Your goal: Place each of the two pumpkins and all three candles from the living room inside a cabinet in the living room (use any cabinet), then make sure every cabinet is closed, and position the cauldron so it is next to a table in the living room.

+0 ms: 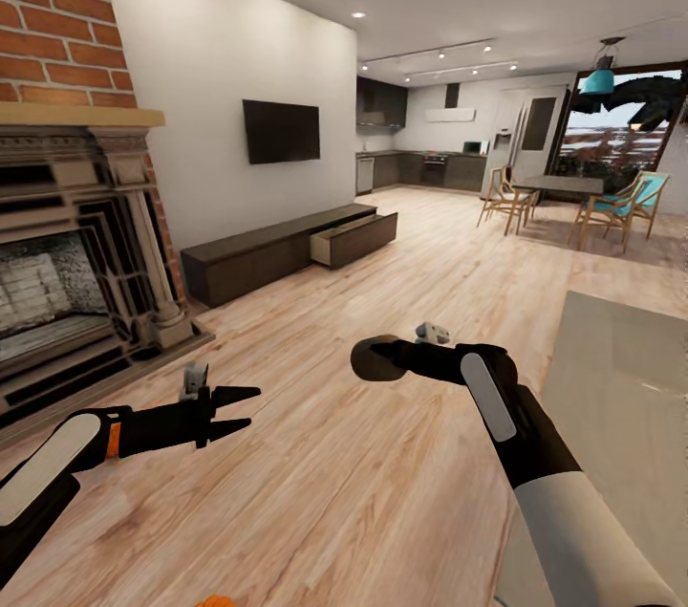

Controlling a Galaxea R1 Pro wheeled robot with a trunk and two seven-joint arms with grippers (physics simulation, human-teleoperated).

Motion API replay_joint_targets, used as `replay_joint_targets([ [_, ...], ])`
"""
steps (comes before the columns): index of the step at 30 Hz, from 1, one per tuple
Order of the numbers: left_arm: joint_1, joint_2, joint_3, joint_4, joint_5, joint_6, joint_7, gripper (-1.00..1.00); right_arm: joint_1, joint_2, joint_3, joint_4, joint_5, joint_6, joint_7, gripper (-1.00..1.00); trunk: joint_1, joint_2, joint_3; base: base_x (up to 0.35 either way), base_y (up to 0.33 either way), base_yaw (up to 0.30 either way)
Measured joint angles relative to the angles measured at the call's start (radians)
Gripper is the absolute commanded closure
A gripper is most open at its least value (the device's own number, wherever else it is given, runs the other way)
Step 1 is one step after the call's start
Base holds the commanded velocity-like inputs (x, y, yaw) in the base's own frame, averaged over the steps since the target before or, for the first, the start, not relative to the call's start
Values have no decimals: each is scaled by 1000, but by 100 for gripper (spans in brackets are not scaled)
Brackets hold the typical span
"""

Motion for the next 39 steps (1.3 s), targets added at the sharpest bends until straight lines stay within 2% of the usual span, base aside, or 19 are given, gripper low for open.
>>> replay_joint_targets([
  [6, 0, 0, 1, 0, 1, 0, 0, -100, 0, 0, -1, 2, 4, -1, 1, 100, 0, 0, -7, 183, -138, -136],
  [14, 0, 0, 1, 1, 1, 0, 0, -100, 0, -1, 0, 1, -3, -3, 3, 100, 0, 0, -9, 189, -8, -11],
  [24, 0, 0, 0, 2, 2, 0, 0, -100, 0, 0, -1, 2, -1, -3, 2, 100, 0, 0, -23, 81, -54, 0],
  [39, 0, 0, -1, 3, 2, 0, 0, -100, 0, 1, -1, 3, 0, -5, 3, 100, 0, 0, -26, 206, -43, -84],
])
